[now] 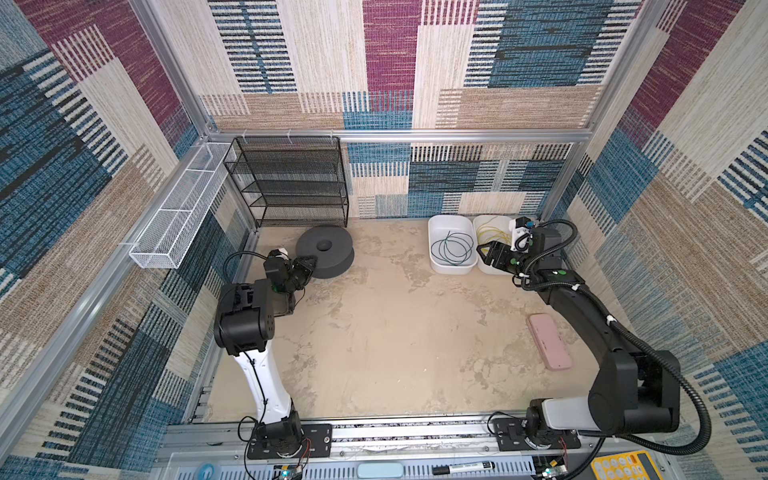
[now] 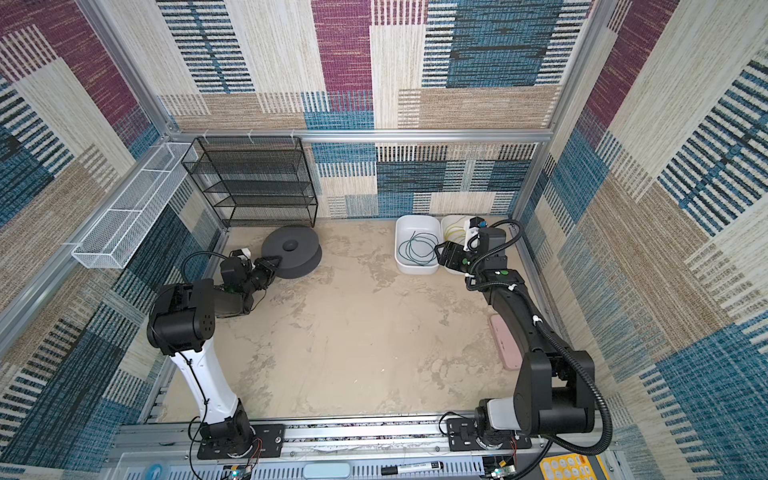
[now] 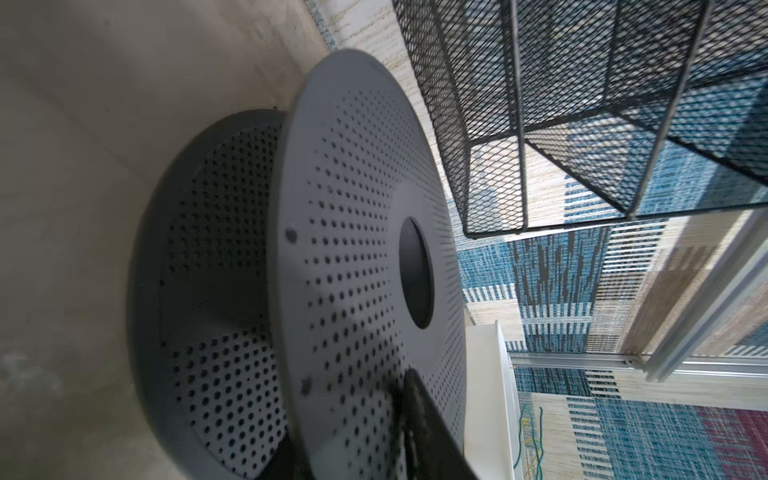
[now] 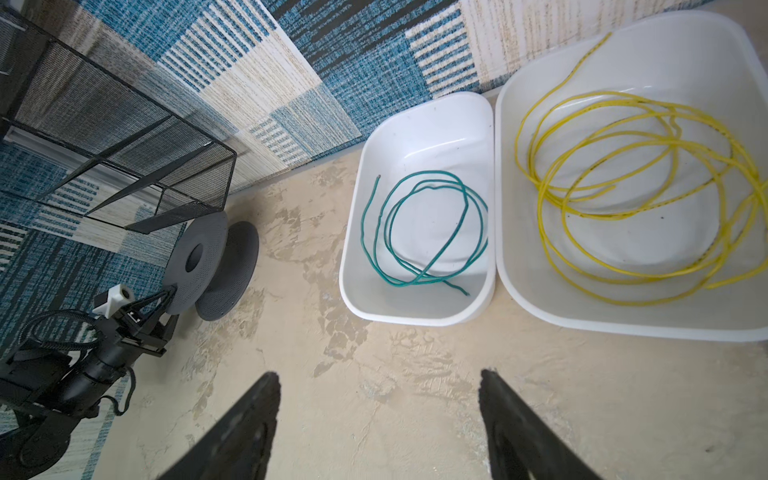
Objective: Wrap the cables
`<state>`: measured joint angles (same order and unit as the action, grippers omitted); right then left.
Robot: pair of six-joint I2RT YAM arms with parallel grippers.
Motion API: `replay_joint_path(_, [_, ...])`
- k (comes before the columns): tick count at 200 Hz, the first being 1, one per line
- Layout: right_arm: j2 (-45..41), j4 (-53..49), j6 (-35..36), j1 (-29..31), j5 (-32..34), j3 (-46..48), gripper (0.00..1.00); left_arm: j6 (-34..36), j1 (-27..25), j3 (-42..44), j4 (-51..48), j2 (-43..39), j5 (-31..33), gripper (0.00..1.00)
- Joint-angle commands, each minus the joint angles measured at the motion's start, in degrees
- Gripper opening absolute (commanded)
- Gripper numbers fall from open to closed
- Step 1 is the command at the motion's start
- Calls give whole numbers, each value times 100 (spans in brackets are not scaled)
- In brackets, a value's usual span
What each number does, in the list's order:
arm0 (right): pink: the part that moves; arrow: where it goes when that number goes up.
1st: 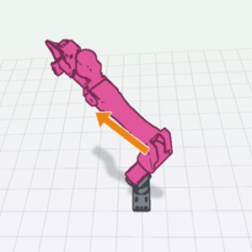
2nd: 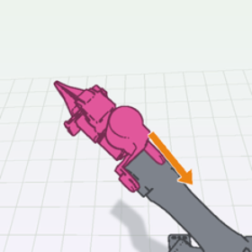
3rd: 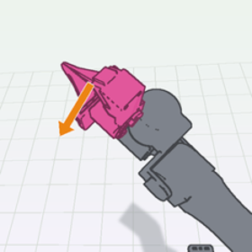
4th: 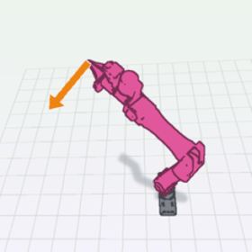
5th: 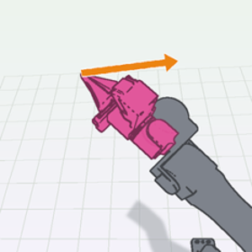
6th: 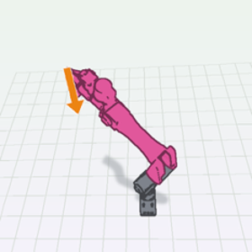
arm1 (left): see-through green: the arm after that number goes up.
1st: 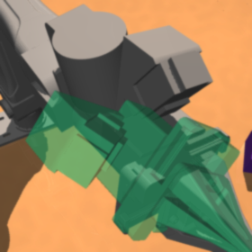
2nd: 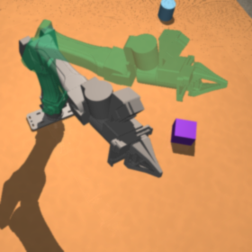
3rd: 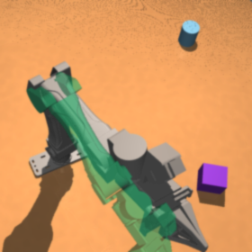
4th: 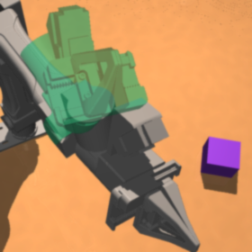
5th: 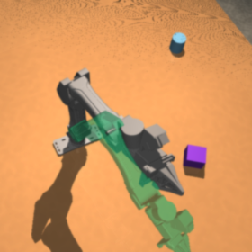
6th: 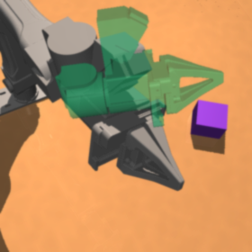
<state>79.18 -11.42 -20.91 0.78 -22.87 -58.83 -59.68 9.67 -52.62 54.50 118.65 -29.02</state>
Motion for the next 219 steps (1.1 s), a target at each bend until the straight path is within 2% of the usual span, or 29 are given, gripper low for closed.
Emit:
replay_joint_path(1, [-8,263,-99,10,-186,-36,76,-526,35,36,1681,373,-142,16])
replay_joint_path(26, [-40,246,-115,10,-205,-102,75,-825,77,128,2363,650,-129,0])
replay_joint_path(74, [-217,365,-297,19,-328,-37,74,-854,104,590,2400,226,-272,0])
replay_joint_path(95, [-306,437,-400,19,-391,-6,74,-1147,64,1114,2618,-85,-287,0])
replay_joint_path(122, [-422,476,-488,19,-553,17,73,-1099,-107,1948,2618,-830,-368,0])
replay_joint_path(128, [-466,500,-509,19,-574,57,73,-1053,-136,2102,2618,-1006,-610,0])
replay_joint_path(144, [-598,547,-561,31,-625,188,73,-1153,-244,2534,2618,-1384,-667,0])
replay_joint_path(159, [-729,592,-611,28,-629,336,72,-1240,-548,2777,2614,-1565,-771,0])
replay_joint_path(183, [-902,701,-768,37,-719,557,72,-1291,-1425,2984,2610,-1721,-764,0])
replay_joint_path(206, [-1062,689,-840,50,-778,644,71,-1348,-2348,2839,2599,-1664,-829,0])
replay_joint_path(219, [-1145,596,-838,49,-759,646,72,-1372,-2552,2729,2583,-1561,-1010,0])
